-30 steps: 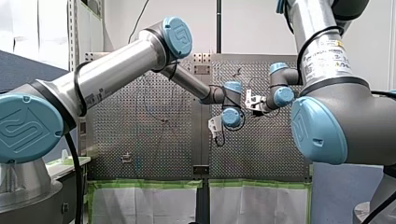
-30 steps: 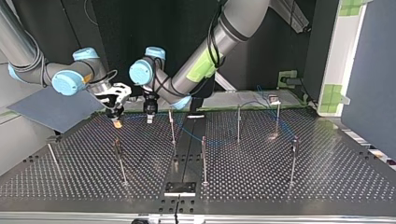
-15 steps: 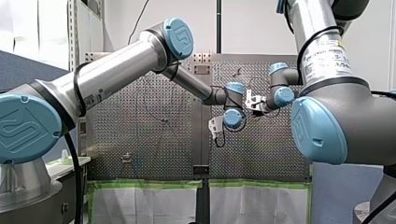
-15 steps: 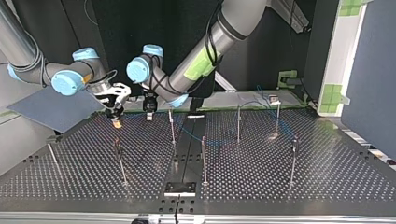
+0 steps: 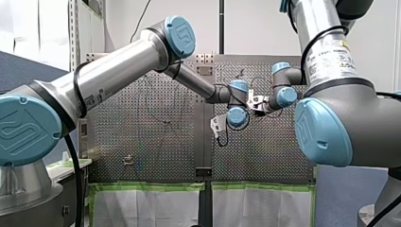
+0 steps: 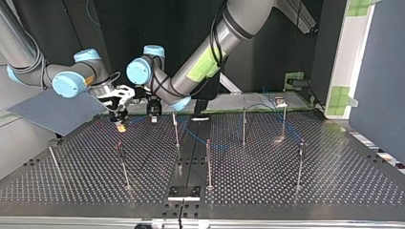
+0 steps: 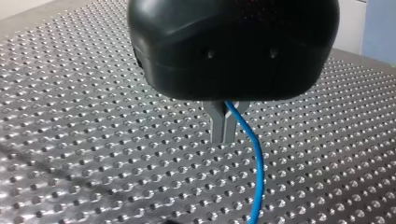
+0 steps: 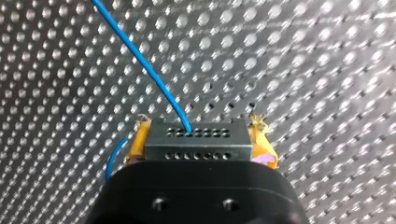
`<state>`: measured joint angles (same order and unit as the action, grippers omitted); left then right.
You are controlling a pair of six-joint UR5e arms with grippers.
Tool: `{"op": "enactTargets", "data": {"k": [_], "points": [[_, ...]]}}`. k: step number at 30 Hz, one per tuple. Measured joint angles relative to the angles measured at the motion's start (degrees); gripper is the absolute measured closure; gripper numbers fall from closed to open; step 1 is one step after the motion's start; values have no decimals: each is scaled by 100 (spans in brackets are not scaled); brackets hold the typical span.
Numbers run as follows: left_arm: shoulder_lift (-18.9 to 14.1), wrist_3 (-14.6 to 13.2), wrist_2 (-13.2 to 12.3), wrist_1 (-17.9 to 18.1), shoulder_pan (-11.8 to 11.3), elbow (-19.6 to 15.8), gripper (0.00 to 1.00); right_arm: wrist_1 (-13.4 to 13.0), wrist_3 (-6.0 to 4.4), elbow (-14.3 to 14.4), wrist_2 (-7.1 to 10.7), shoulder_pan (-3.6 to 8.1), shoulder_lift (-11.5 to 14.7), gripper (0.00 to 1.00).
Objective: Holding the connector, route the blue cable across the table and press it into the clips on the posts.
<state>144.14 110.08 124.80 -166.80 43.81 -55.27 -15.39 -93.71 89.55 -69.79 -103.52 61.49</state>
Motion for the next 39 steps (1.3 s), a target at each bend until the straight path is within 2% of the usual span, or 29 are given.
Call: {"op": "enactTargets", "data": {"k": [2,5,9,12,15,23,29,34,39], "points": [[-60,2,81,-84,11,0,100,-4,-27,-4,85,-8,70,100],[-155,2,170,-158,34,-1,100,-10,-148,-15,162,-19,230,100],[-327,-2,321,-226,82,-11,100,-55,-398,-55,197,-25,462,100],[-489,-17,486,-256,127,-21,100,-62,-571,-123,203,-24,532,100],[-648,-36,645,-298,178,-24,100,-46,-685,-211,200,-20,564,100],[-1017,-163,987,-402,296,-26,100,-9,-824,-279,192,19,741,100],[-1123,-210,1022,-493,322,-26,100,84,-881,-354,198,27,971,100],[-1199,-220,1024,-510,335,-26,100,116,-972,-409,203,25,1229,100],[-1246,-253,1026,-512,310,-26,100,179,-1033,-485,199,27,1360,100]]}}
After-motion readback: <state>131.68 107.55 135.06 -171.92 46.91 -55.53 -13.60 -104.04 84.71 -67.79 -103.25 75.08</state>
